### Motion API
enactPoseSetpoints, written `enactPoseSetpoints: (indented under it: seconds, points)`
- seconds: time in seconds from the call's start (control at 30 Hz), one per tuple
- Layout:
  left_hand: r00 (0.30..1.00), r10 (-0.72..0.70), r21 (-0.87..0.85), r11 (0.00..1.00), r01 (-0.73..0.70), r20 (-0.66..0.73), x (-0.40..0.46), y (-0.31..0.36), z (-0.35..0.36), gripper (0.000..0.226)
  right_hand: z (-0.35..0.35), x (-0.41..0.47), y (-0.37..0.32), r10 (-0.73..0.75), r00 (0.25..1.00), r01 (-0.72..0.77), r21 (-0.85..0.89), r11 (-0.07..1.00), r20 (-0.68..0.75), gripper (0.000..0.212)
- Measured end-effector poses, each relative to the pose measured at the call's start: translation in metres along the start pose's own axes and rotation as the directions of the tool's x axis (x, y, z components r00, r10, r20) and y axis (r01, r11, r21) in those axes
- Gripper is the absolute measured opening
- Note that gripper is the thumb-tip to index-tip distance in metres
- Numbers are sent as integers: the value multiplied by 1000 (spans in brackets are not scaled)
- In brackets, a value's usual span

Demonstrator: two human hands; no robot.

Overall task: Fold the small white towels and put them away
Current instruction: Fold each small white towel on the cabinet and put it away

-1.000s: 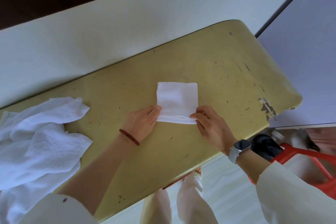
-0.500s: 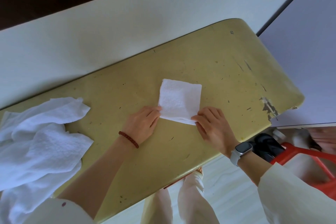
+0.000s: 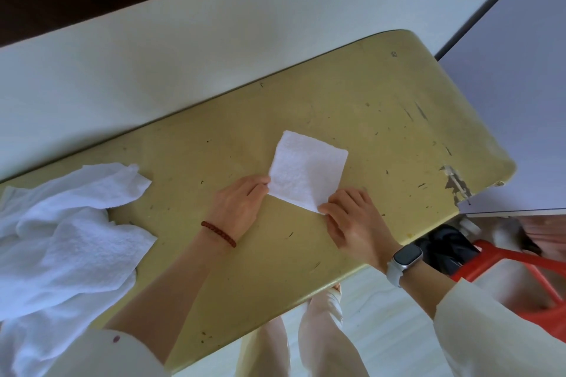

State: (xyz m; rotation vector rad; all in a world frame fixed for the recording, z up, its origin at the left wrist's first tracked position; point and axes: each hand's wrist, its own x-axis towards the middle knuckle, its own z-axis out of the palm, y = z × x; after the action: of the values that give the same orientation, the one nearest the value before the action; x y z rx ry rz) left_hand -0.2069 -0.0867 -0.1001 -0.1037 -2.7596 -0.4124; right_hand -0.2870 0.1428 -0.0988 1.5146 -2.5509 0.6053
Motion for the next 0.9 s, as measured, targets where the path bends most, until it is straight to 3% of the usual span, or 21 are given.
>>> enactPoseSetpoints:
  seconds: [0.13,0.2,0.23,0.3,0.37,0.47,0.53,0.6,0.7,0.77,0.83,0.9]
  points:
    - [996,-85,-37,996,86,19,0,2,0,19,-6,6,0,41,999,-43,95,994,23,16]
    - [993,-121,-42,992,121,4,2,6,-1,18,-13,13,-3,215,976,-206,232,950,-13,19]
    - [991,-132,-31,991,132,2,4,9,-1,18,-18,20,-5,387,922,-360,332,872,-14,19]
    - [989,-144,15,990,143,31,7,20,0,24,-26,35,-5,693,717,-631,486,605,68,16]
    - [983,-142,50,989,137,120,13,33,6,34,-29,50,-2,812,548,-749,550,369,200,21]
    - [954,-141,89,989,122,266,22,47,21,45,-29,63,5,827,406,-727,686,35,388,27]
    - [929,-160,124,984,126,333,25,49,29,50,-29,67,8,793,351,-657,735,-169,497,30]
    - [915,-162,151,982,112,371,24,47,34,53,-30,70,13,779,311,-609,744,-276,544,32]
    - [917,-136,156,984,82,376,21,43,37,54,-32,72,20,821,239,-607,739,-290,519,32]
    - [910,-140,153,984,86,390,23,43,35,54,-32,71,22,857,233,-656,725,-210,460,32]
    - [903,-145,143,985,94,404,26,44,30,53,-31,68,23,904,305,-769,638,49,298,30]
    - [909,-131,102,990,99,395,29,41,25,50,-29,64,20,866,499,-781,449,434,29,30]
